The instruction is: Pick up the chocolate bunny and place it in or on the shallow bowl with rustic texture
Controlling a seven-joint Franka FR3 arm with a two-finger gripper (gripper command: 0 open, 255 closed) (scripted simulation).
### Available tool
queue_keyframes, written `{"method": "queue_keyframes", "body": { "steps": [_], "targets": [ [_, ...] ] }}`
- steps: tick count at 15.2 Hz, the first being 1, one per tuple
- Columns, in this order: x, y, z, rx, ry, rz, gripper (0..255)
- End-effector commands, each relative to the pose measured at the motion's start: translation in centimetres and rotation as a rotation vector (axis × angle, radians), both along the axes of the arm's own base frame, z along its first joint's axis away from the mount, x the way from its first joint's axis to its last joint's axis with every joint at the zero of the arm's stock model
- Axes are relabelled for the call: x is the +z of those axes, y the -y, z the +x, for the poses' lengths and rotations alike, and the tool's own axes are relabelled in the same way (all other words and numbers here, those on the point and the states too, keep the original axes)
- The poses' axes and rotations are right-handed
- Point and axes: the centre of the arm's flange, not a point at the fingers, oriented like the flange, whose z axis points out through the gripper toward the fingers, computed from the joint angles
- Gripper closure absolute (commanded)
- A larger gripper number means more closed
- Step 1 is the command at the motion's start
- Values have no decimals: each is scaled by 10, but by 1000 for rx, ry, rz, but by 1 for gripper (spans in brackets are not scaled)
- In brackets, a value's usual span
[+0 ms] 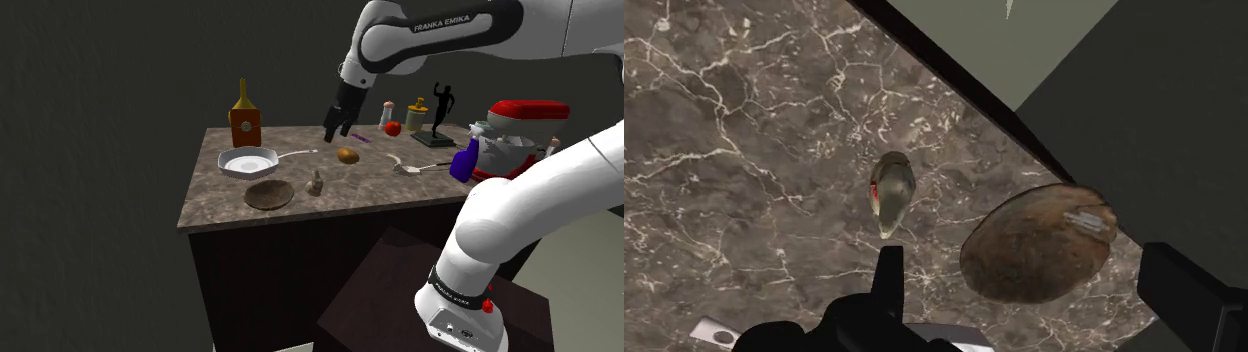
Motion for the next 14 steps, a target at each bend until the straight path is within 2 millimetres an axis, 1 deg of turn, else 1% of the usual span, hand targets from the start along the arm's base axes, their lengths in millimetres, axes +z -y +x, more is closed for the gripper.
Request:
{"method": "queue_keyframes", "body": {
  "steps": [1, 12, 14],
  "targets": [
    [-23, 5, 15, -11, -1, -8, 0],
    [-144, 36, 87, -67, -20, -51, 0],
    [-158, 38, 92, -71, -22, -54, 0]
  ]
}}
